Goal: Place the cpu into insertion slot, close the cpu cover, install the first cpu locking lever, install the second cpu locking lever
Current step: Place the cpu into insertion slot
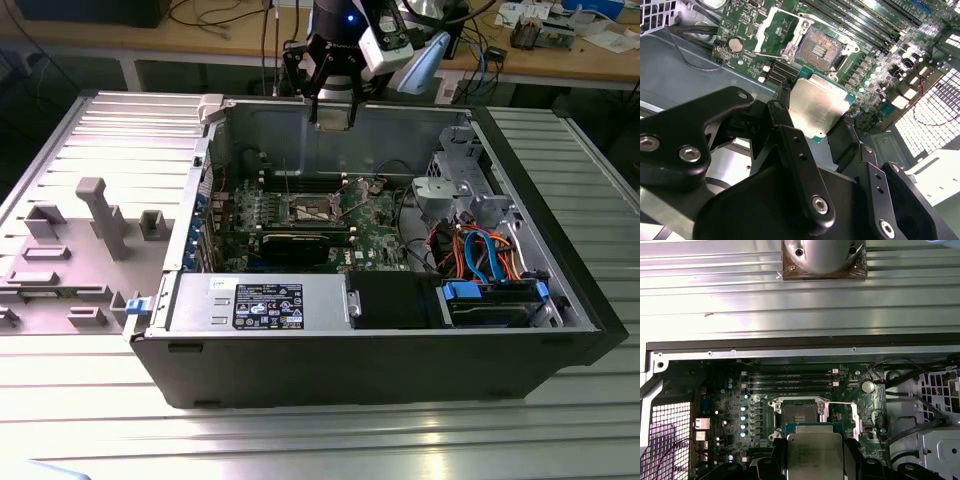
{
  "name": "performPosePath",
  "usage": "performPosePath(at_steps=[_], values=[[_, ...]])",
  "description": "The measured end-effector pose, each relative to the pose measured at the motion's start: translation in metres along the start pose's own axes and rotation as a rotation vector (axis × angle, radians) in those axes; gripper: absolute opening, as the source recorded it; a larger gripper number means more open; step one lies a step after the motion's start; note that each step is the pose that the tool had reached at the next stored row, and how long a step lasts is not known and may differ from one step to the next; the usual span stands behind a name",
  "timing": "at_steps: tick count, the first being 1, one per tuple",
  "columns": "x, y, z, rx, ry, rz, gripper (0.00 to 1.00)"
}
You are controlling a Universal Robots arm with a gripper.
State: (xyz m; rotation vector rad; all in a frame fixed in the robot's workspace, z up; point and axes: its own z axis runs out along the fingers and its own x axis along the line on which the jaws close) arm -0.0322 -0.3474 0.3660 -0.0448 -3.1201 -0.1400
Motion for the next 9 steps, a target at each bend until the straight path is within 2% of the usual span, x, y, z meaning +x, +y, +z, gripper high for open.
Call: performPosePath(at_steps=[4,9], values=[[-0.0001,-0.0001,0.0,-0.0006,-0.0025,0.029,0.54],[0.0,-0.0001,0.0,-0.0006,-0.0027,0.03,0.54]])
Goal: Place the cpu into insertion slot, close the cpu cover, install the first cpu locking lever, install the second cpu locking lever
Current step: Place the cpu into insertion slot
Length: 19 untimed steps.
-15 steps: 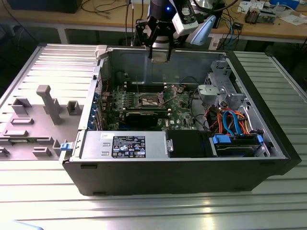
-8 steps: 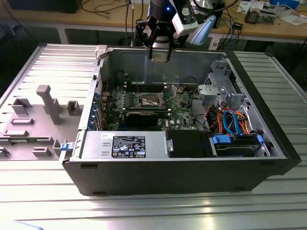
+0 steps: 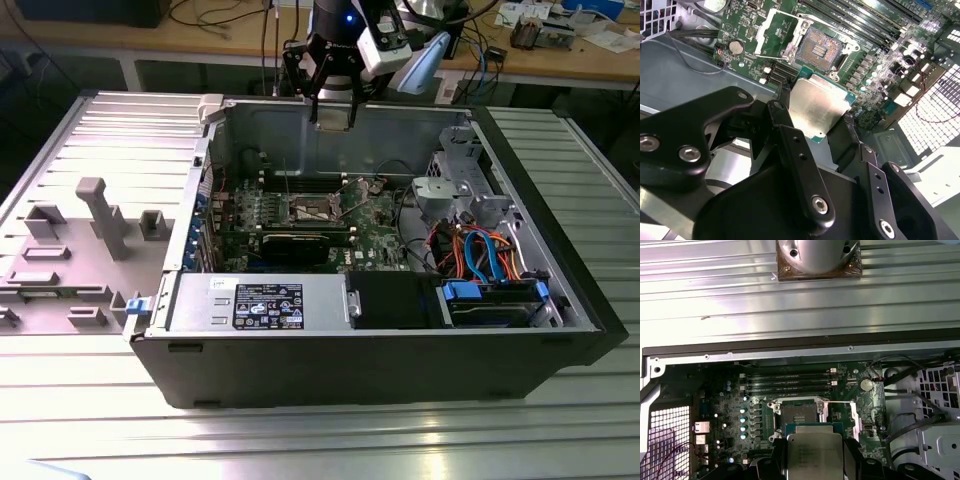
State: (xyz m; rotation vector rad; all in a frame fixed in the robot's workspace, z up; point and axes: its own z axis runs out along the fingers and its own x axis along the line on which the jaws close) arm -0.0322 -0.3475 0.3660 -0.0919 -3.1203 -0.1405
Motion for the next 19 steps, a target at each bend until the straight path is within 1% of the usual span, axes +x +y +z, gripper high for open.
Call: performPosePath(at_steps=[9,10,15,17,19], values=[[0.0,-0.0005,0.0,-0.0001,-0.0002,0.001,0.54],[0.0,-0.0006,-0.0001,0.0003,-0.0005,0.005,0.54],[-0.0001,-0.0007,0.0005,-0.0007,-0.0047,0.051,0.54],[0.0,-0.0011,0.0003,-0.0007,-0.0048,0.052,0.54],[-0.0002,-0.0033,0.0001,-0.0005,-0.0047,0.052,0.54]])
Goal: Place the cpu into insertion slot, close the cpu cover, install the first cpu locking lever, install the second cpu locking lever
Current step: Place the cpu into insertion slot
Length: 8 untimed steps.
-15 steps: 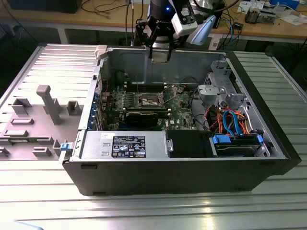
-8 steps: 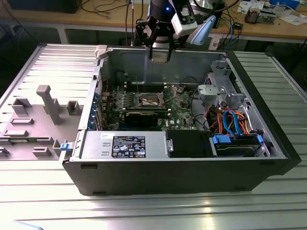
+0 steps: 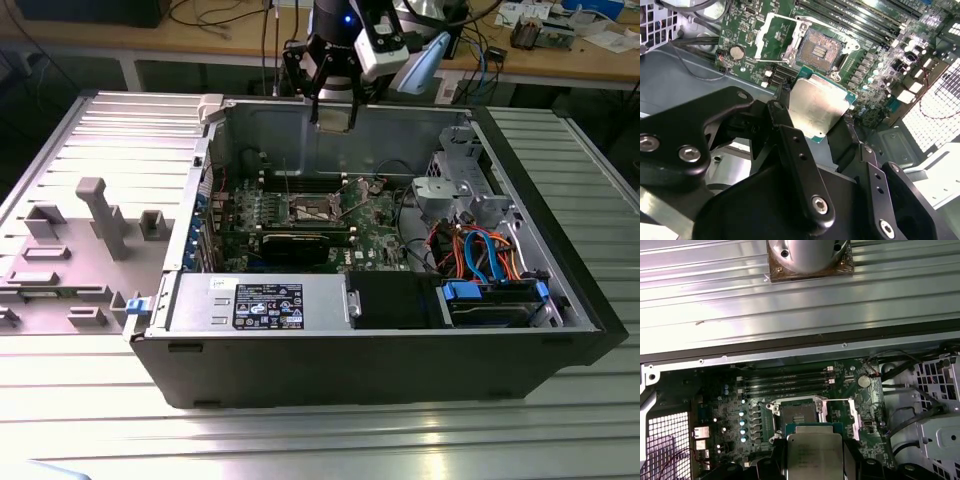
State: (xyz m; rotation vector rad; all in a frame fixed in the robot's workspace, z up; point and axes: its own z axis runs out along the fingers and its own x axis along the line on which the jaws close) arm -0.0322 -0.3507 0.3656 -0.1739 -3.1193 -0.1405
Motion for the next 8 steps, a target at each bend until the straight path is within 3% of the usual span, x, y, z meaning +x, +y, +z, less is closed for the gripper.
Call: performPosePath(at_steps=[3,8], values=[[-0.0002,-0.0025,-0.0002,-0.0002,-0.0002,0.002,0.54],[-0.0004,-0.0028,-0.0002,0.0003,-0.0039,0.043,0.54]])
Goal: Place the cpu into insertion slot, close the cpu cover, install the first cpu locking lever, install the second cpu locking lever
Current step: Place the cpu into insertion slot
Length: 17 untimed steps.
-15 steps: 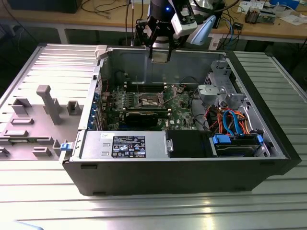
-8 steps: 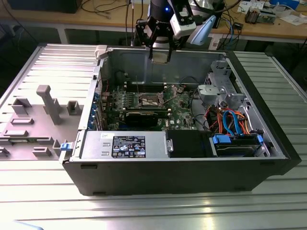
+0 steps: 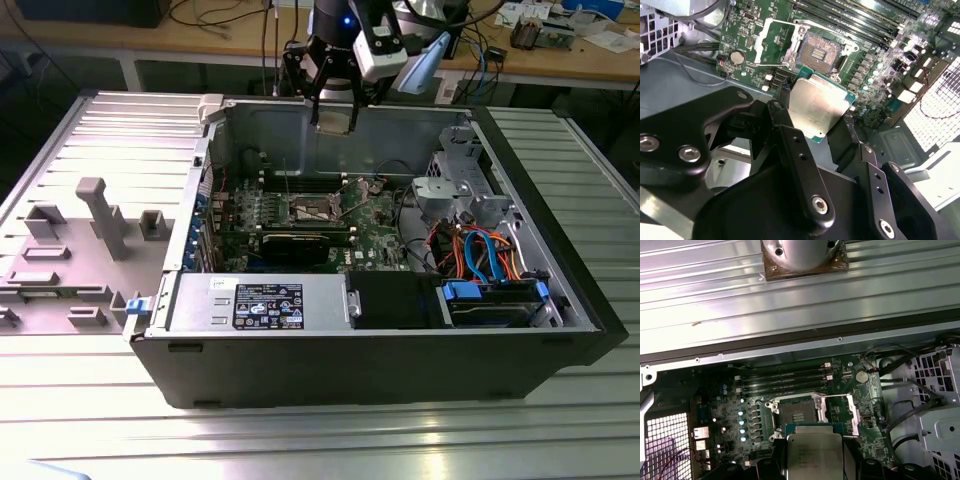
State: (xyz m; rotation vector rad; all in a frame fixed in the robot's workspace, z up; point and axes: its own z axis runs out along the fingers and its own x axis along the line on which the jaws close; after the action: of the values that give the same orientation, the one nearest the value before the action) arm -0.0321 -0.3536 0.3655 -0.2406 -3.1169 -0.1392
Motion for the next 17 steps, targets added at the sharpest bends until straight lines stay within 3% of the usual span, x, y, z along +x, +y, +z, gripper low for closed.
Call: performPosePath(at_steps=[7,13,17], values=[[-0.0004,-0.0029,-0.0002,0.0005,-0.0024,0.031,0.54],[-0.0005,-0.003,0.0002,0.0002,-0.0101,0.117,0.54],[-0.0005,-0.003,0.0003,0.0,-0.0104,0.12,0.54]])
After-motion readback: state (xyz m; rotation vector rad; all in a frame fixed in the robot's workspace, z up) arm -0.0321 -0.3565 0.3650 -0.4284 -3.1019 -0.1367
